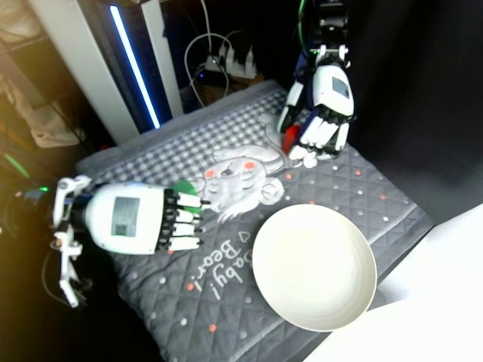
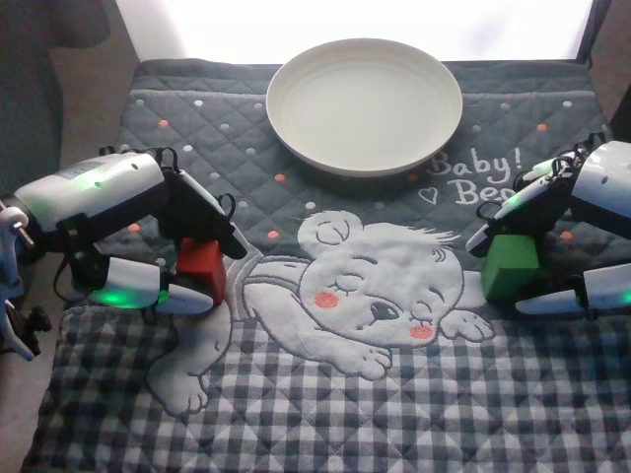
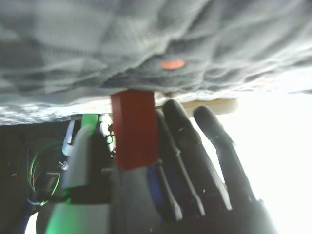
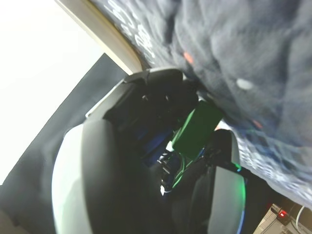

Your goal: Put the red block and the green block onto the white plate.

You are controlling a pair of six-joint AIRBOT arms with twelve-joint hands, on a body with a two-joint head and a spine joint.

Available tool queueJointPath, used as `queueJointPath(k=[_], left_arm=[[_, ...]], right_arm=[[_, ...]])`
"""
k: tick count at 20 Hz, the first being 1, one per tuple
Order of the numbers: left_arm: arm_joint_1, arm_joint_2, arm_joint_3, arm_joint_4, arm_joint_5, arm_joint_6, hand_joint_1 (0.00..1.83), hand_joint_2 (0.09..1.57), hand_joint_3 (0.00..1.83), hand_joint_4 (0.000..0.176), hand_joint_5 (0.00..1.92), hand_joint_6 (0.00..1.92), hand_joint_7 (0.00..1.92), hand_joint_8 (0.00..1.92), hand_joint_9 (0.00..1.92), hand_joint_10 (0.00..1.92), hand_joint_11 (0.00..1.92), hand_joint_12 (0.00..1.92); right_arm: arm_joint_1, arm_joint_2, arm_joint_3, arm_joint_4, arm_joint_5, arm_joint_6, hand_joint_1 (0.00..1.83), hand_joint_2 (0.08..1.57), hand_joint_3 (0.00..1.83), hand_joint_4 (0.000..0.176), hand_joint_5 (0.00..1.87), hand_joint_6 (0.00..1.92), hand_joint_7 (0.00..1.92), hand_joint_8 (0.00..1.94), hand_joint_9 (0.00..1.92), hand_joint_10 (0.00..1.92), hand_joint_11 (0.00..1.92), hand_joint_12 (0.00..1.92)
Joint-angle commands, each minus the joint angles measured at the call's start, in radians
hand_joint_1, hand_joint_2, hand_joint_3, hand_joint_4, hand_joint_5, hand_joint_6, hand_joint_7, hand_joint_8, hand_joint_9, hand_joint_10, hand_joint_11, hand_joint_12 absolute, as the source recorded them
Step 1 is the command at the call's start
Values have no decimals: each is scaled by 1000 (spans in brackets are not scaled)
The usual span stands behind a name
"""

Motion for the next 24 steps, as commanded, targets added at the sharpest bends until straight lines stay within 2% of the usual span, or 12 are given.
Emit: queueJointPath(k=[1, 3, 5, 7, 8, 10, 15, 17, 19, 21, 23, 24], left_arm=[[-3, -3, 5, -15, -108, -5, 1289, 1056, 0, 0, 1311, 116, 1077, 1083, 982, 1062, 691, 1666], [-3, -5, 7, -20, -112, -5, 1285, 1073, 1, 0, 1284, 134, 1025, 1185, 948, 1233, 720, 1764], [-1, -6, 9, -27, -119, -5, 1277, 1094, 2, 0, 1216, 253, 969, 1282, 893, 1445, 656, 1899], [-1, -9, 13, -34, -125, -5, 1272, 1092, 0, 0, 1065, 743, 1002, 1079, 859, 1595, 695, 1920], [-1, -10, 14, -36, -129, -5, 1275, 1081, 0, 0, 1055, 809, 1037, 988, 872, 1578, 701, 1921], [-2, -13, 19, -44, -140, -5, 1271, 1103, 0, 0, 1190, 335, 934, 1326, 825, 1539, 632, 1921], [-77, -49, 58, -44, -182, -4, 1267, 1065, 3, 0, 1312, 148, 973, 1259, 834, 1337, 552, 1834], [-135, -72, 82, -34, -201, -4, 1278, 1081, 1, 0, 1284, 131, 991, 1247, 846, 1453, 580, 1892], [-195, -113, 128, -23, -185, -4, 1292, 1034, 3, 0, 1303, 178, 1132, 965, 920, 1049, 527, 1495], [-256, -171, 193, -19, -155, -4, 1294, 1039, 1, 0, 1333, 101, 1110, 1012, 958, 1044, 674, 1543], [-309, -235, 271, -22, -111, -5, 1289, 1026, 0, 0, 1375, 65, 1135, 939, 1009, 946, 744, 1436], [-328, -269, 313, -27, -81, -5, 1284, 1025, 0, 0, 1399, 37, 1123, 943, 1016, 903, 749, 1425]], right_arm=[[10, 7, 8, 38, 100, 2, 1263, 989, 2, 29, 1444, 51, 1283, 515, 1003, 749, 656, 1458], [10, 7, 10, 43, 100, 2, 1218, 979, 0, 0, 1468, 38, 896, 1228, 721, 1587, 566, 1872], [10, 7, 13, 46, 100, 2, 1205, 970, 0, 0, 1464, 75, 789, 1662, 731, 1889, 728, 1919], [10, 7, 17, 55, 101, 2, 1265, 1050, 2, 0, 1334, 132, 981, 1306, 928, 1644, 897, 1863], [11, 7, 18, 57, 101, 2, 1212, 1021, 0, 0, 1261, 441, 1013, 1192, 979, 1652, 937, 1909], [11, 8, 23, 66, 107, 2, 1205, 1037, 0, 0, 1189, 578, 1086, 1097, 1075, 1567, 1025, 1879], [64, 7, 42, 92, 145, 1, 1178, 1064, 0, 0, 1097, 772, 1093, 1145, 1076, 1605, 1016, 1841], [137, -15, 64, 85, 144, -18, 1261, 1072, 0, 0, 1064, 652, 1127, 988, 1134, 1152, 1049, 1494], [201, -69, 122, 90, 132, -29, 1205, 1055, 0, 0, 1114, 708, 1264, 633, 1261, 945, 1115, 1430], [265, -134, 195, 99, 87, -29, 1258, 1103, 0, 0, 1250, 342, 869, 1296, 1033, 1023, 1031, 1400], [318, -193, 274, 109, 21, -29, 1203, 1063, 2, 0, 1128, 668, 1145, 812, 1181, 1063, 1066, 1446], [340, -224, 318, 111, -16, -29, 1187, 1057, 1, 0, 1119, 723, 1019, 1462, 1107, 1638, 1086, 1826]])
